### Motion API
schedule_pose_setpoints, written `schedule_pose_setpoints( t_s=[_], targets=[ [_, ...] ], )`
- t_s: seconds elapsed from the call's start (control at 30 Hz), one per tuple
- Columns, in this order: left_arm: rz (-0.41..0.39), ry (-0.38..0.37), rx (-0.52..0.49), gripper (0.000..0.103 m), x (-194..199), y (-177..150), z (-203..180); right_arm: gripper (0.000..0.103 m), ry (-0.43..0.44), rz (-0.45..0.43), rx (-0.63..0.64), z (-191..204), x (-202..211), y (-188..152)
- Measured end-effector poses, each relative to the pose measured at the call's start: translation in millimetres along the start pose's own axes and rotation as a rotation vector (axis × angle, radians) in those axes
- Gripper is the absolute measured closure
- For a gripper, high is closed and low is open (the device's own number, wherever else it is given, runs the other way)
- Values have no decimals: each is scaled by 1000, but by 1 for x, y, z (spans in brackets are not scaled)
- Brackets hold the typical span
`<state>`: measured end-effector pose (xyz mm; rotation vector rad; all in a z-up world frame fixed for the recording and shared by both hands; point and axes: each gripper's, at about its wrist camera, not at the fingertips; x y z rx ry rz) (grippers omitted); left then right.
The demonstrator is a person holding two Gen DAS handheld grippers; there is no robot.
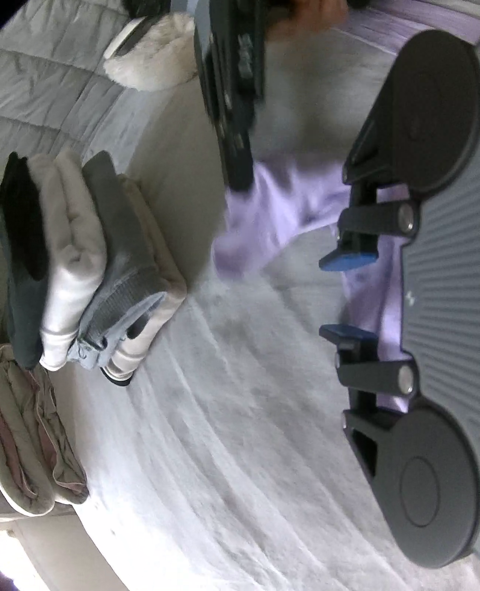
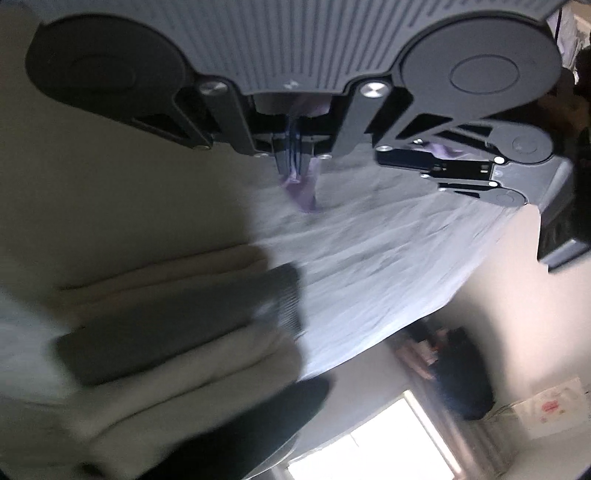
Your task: Fold clothes
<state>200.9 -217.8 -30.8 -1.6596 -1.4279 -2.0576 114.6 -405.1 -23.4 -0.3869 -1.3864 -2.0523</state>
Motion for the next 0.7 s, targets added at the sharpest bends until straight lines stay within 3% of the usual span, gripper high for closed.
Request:
schedule_pose_setpoints(
  t_s=[0.2,0.37,0.6,0.67,0.7],
  targets=[
    [-15,-62,56,71,-11,14,-5,100,-114,-5,103,-7,38,-8],
    [-24,-128,102,71,-25,28,-15,100,-194,71,246,-6,40,-18],
    [-13,-206,97,67,-45,48,-43,99,-193,73,264,-9,42,-21],
    [1,-203,74,68,-52,50,-54,99,-193,74,266,-9,43,-22],
    [4,-189,64,75,-56,52,-60,99,-193,77,266,-9,43,-23]
  ],
)
Point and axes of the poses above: each gripper's, at about its wrist camera, not at the fingertips, and x roughly against the way its jaws point, z to its left, y to its top, and after that the axes turned 3 degrees about x, right-handed
